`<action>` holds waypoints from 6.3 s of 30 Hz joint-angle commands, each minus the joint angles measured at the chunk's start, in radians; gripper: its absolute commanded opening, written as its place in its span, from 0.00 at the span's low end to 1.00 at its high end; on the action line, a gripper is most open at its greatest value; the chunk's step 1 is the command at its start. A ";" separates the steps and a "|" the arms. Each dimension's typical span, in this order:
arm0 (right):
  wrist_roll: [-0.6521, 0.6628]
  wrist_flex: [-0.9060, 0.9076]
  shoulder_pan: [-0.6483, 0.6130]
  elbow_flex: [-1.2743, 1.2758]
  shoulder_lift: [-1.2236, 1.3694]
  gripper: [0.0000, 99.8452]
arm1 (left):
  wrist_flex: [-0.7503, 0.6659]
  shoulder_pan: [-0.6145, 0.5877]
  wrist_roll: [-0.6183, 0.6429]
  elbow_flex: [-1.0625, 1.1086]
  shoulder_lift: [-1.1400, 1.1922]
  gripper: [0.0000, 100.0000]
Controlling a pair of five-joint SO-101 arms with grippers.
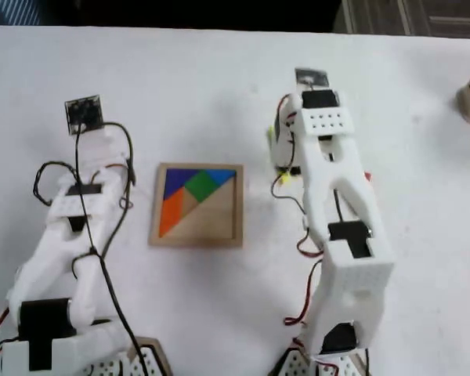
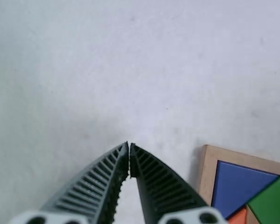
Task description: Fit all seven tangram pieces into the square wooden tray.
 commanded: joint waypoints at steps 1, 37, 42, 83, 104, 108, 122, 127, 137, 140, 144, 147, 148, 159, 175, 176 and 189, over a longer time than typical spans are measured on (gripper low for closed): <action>0.015 -0.206 0.012 0.028 -0.033 0.10 | -0.018 -0.013 -0.008 -0.006 -0.004 0.02; 0.368 0.236 -0.059 -0.523 0.484 0.04 | -0.018 -0.013 -0.008 -0.006 -0.004 0.02; 0.368 0.266 -0.028 -0.523 0.483 0.02 | -0.018 -0.013 -0.008 -0.006 -0.004 0.03; -0.009 -0.466 -0.119 0.824 -0.490 0.30 | -0.017 -0.007 -0.009 -0.005 -0.004 0.02; 0.075 -0.294 -0.208 0.621 -0.216 0.21 | -0.017 -0.007 -0.009 -0.005 -0.004 0.02; 0.083 -0.280 -0.208 0.589 -0.193 0.17 | -0.017 -0.007 -0.009 -0.005 -0.004 0.02; 0.092 -0.280 -0.154 0.623 -0.294 0.02 | -0.017 -0.007 -0.009 -0.005 -0.004 0.03; 0.092 -0.275 -0.125 0.646 -0.375 0.02 | -0.017 -0.007 -0.009 -0.005 -0.004 0.03; 0.083 -0.297 -0.285 0.612 -0.506 0.02 | -0.018 -0.015 -0.009 -0.006 -0.005 0.02; 0.095 -0.298 -0.392 0.574 -0.506 0.02 | -0.020 -0.035 -0.009 -0.009 -0.005 0.02; 0.285 -0.295 -0.550 0.560 -0.506 0.02 | -0.020 -0.041 -0.009 -0.011 -0.005 0.02; 0.425 -0.286 -0.578 0.560 -0.506 0.02 | -0.020 -0.041 -0.009 -0.011 -0.005 0.02; 0.462 -0.286 -0.575 0.555 -0.506 0.02 | -0.020 -0.041 -0.009 -0.011 -0.005 0.02; 0.891 -0.344 -0.565 0.523 -0.323 0.02 | -0.021 -0.082 -0.008 -0.015 -0.013 0.02; 0.842 -0.306 -0.567 0.439 -0.186 0.25 | -0.018 -0.251 0.000 -0.083 -0.008 0.02; 0.839 -0.283 -0.567 0.423 -0.191 0.24 | -0.018 -0.251 0.000 -0.083 -0.008 0.02; 0.833 0.022 -0.443 0.287 -0.530 0.20 | -0.018 -0.248 0.000 -0.081 -0.010 0.02</action>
